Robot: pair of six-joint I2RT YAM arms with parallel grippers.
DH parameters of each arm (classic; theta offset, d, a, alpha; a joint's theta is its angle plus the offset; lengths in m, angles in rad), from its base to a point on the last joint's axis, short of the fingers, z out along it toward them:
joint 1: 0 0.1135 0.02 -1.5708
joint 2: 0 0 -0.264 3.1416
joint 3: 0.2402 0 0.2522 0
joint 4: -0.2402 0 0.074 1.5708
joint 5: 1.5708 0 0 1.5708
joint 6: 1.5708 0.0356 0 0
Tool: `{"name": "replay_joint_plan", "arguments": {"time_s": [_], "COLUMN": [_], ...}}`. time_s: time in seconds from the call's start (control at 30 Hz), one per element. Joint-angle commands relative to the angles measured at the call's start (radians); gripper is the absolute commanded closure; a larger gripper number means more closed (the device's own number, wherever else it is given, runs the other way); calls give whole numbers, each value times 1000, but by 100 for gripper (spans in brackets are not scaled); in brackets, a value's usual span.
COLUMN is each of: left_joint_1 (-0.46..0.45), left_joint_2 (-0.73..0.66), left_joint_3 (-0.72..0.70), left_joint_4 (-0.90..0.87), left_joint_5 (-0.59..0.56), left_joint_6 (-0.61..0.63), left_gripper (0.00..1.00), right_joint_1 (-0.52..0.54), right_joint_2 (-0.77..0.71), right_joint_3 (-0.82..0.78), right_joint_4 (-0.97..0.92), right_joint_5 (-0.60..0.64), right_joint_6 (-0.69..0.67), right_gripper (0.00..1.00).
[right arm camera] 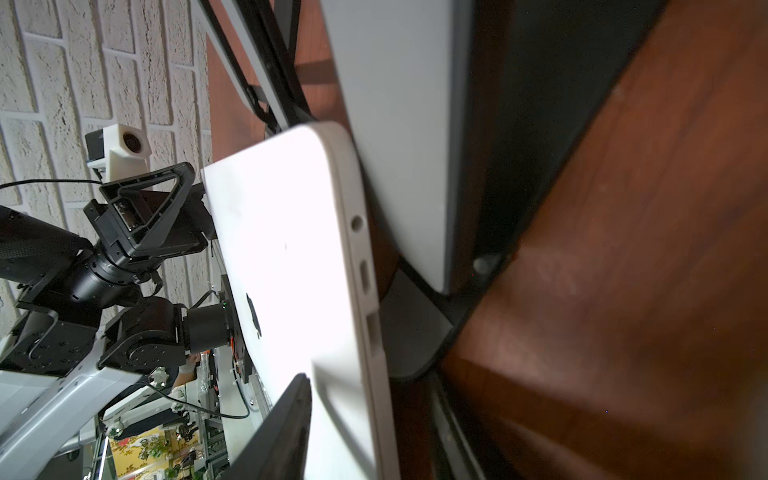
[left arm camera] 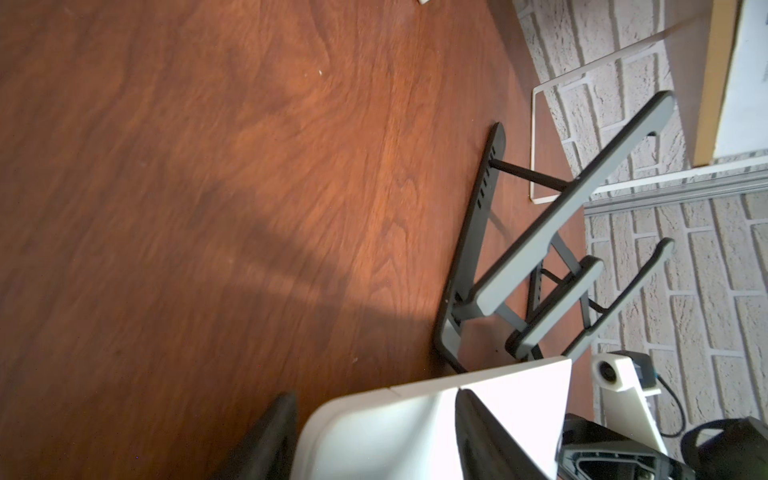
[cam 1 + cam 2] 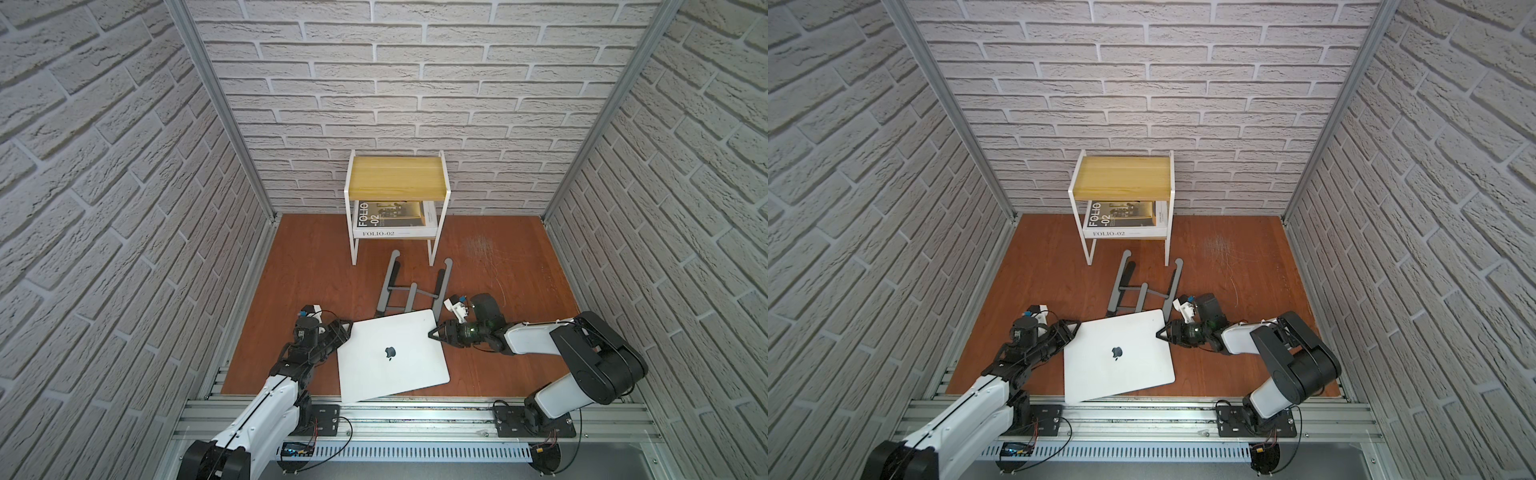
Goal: Close the laptop lid and set it aside
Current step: Pick up the laptop from the center of the board.
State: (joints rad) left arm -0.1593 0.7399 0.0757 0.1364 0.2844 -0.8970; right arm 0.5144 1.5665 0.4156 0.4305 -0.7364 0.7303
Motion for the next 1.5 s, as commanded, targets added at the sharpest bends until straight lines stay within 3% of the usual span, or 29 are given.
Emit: {"name": "replay_joint_plan", "arguments": {"time_s": [0.0, 0.37, 0.53, 0.7, 0.93, 1.13, 1.33, 1.47], "left_joint_1": [-8, -31, -34, -33, -33, -11, 11, 76], "left_joint_2": [-58, -111, -118, -143, -182, -77, -22, -22], "left_joint_3": [-32, -40, -38, -32, 48, 149, 233, 247], "left_joint_4": [-7, -32, -36, -53, -109, -45, -29, -18], "left_joint_5": [-12, -42, -51, -58, -76, -46, -15, 10], "left_joint_6": [-5, -5, -3, -2, 44, 70, 102, 104], "left_gripper": [38, 39, 38, 38, 36, 35, 32, 31], "right_joint_1": [38, 88, 98, 98, 97, 86, 11, -27], "right_joint_2": [7, -67, -103, -136, -201, -286, -311, -318], "right_joint_3": [29, 37, 33, 39, 77, 192, 266, 299], "right_joint_4": [97, 127, 149, 134, 47, -98, -149, -139], "right_joint_5": [-32, -44, -34, -11, 3, 3, -41, -88], "right_joint_6": [66, 146, 189, 207, 188, 141, 128, 131], "right_gripper": [52, 63, 84, 97, 97, 97, 97, 97]}}
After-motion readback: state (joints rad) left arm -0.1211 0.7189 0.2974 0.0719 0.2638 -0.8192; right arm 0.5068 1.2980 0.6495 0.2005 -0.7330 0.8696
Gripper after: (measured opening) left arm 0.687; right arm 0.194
